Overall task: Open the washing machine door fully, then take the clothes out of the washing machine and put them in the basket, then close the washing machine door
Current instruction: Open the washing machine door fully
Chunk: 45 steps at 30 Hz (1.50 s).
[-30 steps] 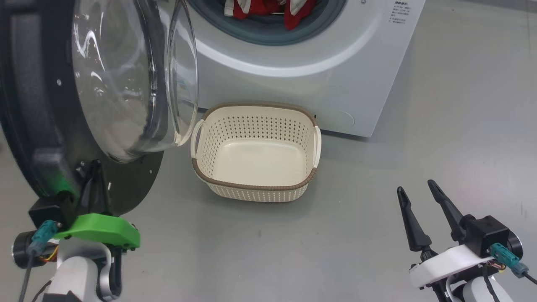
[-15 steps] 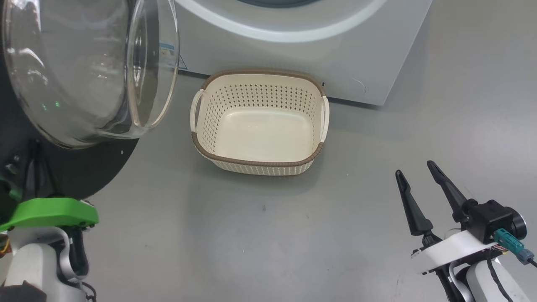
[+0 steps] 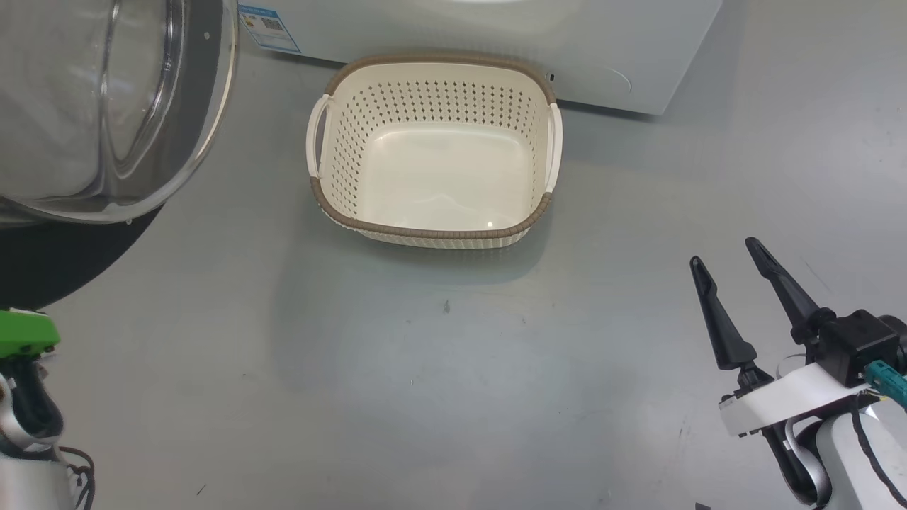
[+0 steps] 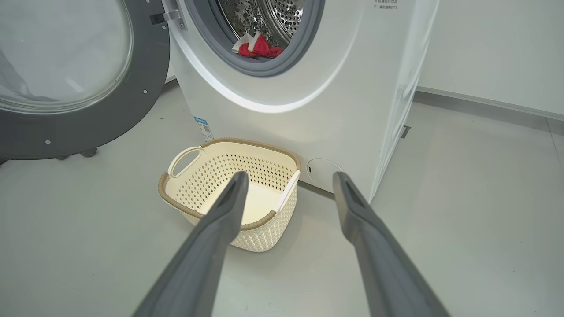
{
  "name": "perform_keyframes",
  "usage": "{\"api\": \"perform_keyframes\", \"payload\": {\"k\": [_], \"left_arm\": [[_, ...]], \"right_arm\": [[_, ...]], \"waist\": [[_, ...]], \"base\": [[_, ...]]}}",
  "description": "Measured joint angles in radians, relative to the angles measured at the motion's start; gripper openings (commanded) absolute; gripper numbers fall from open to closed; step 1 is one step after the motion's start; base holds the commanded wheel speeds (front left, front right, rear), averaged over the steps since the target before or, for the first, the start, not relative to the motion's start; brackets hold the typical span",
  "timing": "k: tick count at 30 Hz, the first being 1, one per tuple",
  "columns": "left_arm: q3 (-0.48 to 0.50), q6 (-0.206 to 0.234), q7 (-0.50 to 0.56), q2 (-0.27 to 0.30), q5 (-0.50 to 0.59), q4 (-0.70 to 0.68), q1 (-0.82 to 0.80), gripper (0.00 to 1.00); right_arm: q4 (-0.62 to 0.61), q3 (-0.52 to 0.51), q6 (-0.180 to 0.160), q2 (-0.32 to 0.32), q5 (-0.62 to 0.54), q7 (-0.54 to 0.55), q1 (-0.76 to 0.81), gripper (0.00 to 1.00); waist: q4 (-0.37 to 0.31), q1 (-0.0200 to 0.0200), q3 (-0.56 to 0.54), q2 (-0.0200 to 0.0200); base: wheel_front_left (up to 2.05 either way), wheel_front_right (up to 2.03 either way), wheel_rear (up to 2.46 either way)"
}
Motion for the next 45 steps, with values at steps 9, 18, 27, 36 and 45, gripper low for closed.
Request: {"api": "perform_keyframes", "payload": {"k": [9, 18, 27, 36, 45], "left_arm": [[0.088, 0.001, -0.009, 0.024, -0.029, 0.054, -0.037, 0.00], [0.130, 0.006, -0.010, 0.058, -0.044, 0.100, -0.090, 0.00], [0.120, 0.006, -0.018, 0.059, -0.036, 0.148, -0.116, 0.00], [0.082, 0.004, -0.019, 0.044, -0.004, 0.180, -0.116, 0.00], [0.016, -0.037, -0.019, 0.035, 0.057, 0.174, -0.108, 0.00]], "right_arm": [[-0.016, -0.004, 0.000, -0.025, 0.000, 0.002, -0.015, 1.00], [-0.033, -0.005, 0.000, -0.046, 0.000, 0.014, -0.034, 1.00], [-0.027, -0.007, 0.000, -0.052, 0.000, 0.013, -0.043, 1.00], [0.007, 0.006, 0.000, -0.032, 0.005, 0.008, -0.051, 1.00], [0.063, 0.022, 0.000, 0.021, 0.017, -0.002, -0.058, 1.00]], "waist": [[0.004, 0.0000, 0.060, 0.0000], [0.006, 0.0000, 0.103, 0.0000], [0.006, 0.0000, 0.111, 0.0000], [0.003, 0.0000, 0.066, 0.0000], [-0.013, 0.0000, -0.029, 0.0000]], "base": [[0.00, 0.00, 0.00], [0.00, 0.00, 0.00], [0.00, 0.00, 0.00], [0.00, 0.00, 0.00], [0.00, 0.00, 0.00]]}}
